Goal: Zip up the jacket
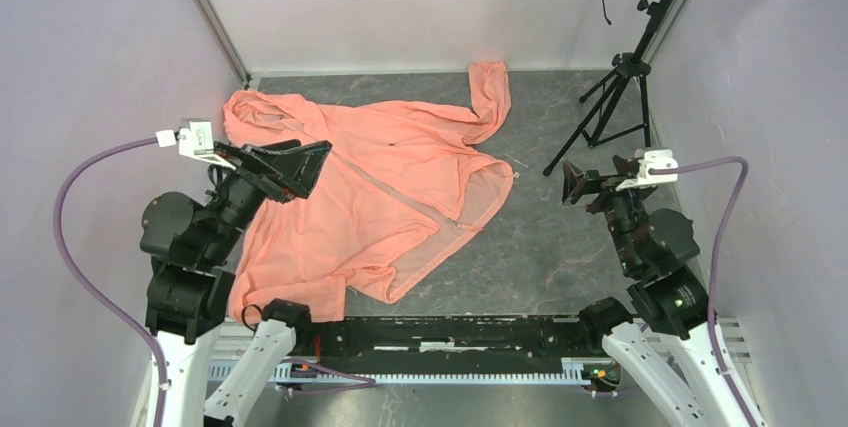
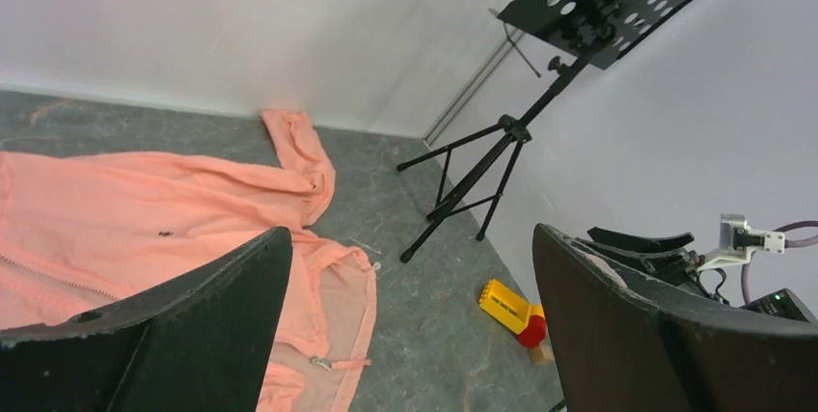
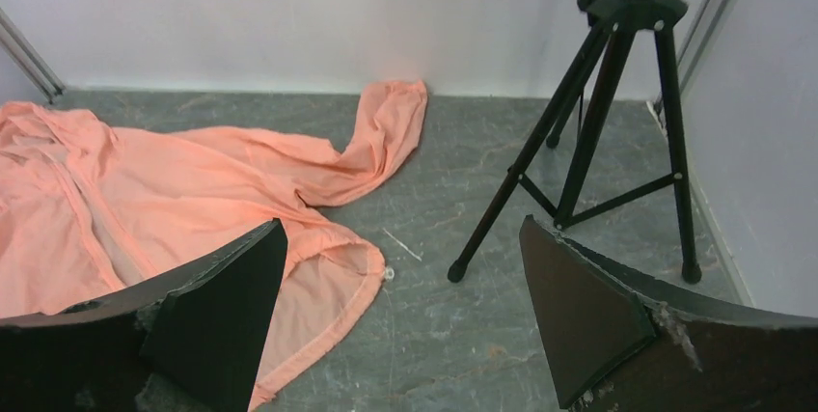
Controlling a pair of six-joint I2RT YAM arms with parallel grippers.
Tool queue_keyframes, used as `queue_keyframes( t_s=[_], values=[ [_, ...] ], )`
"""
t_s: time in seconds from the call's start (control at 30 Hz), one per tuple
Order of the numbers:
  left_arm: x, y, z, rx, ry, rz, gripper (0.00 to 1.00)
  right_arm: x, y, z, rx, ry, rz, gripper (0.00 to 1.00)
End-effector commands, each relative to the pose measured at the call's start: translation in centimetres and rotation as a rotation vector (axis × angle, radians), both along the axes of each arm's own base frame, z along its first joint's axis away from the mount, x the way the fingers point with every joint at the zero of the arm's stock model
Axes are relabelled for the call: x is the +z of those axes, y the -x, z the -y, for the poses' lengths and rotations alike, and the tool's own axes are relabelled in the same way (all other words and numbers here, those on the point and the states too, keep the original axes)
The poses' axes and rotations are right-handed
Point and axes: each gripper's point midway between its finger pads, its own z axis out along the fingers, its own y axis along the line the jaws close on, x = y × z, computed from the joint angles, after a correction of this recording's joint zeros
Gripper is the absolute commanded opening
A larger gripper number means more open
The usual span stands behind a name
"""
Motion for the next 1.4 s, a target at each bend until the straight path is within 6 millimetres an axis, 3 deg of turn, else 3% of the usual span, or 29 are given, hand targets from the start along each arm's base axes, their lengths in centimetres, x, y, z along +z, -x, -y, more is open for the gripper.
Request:
queue_keyframes(
  t_s=[0.0,0.2,0.43,0.53,0.67,0.8,0.87,1.03,1.17,1.27,1.37],
  values=[
    [-2.9,-1.3,-0.3,0.029,-0.039,-0.087,1.00,-3.1,-1.2,-0.3,-0.023,0.004,-0.086,0.97],
    [-7.9,-2.7,0.4,0.009,-0.027,-0.230,1.00,-7.8,-2.3,-2.9,0.089,0.045,-0.180,0.97],
    [-16.0,-4.4,3.5,-0.146,-0.010,-0.432,1.00,-15.9,-4.6,-6.3,0.184,-0.048,-0.258,0.97],
    [-19.6,-5.2,4.2,-0.164,0.027,-0.550,1.00,-17.7,-5.5,-8.8,0.265,-0.138,-0.274,0.97],
    [-22.7,-5.8,6.5,-0.255,0.097,-0.616,1.00,-17.7,-7.2,-11.9,0.364,-0.279,-0.263,0.97],
    [-26.4,-5.5,9.4,-0.281,0.073,-0.694,0.97,-16.4,-9.5,-14.3,0.432,-0.364,-0.210,0.97],
    [-28.1,-5.2,10.9,-0.279,0.051,-0.729,0.96,-17.2,-10.0,-15.1,0.460,-0.365,-0.218,0.97],
    [-30.6,-5.2,14.4,-0.291,0.074,-0.749,0.92,-20.1,-8.8,-15.9,0.531,-0.342,-0.269,0.99],
    [-33.1,-7.5,15.8,-0.234,0.119,-0.780,0.76,-20.5,-6.8,-16.7,0.629,-0.347,-0.280,0.85],
    [-34.4,-9.2,16.8,-0.189,0.187,-0.801,0.62,-20.4,-6.8,-16.7,0.631,-0.329,-0.278,0.75],
    [-35.6,-10.3,17.7,-0.140,0.193,-0.824,0.57,-20.5,-6.9,-16.7,0.627,-0.322,-0.281,0.71]
  ],
)
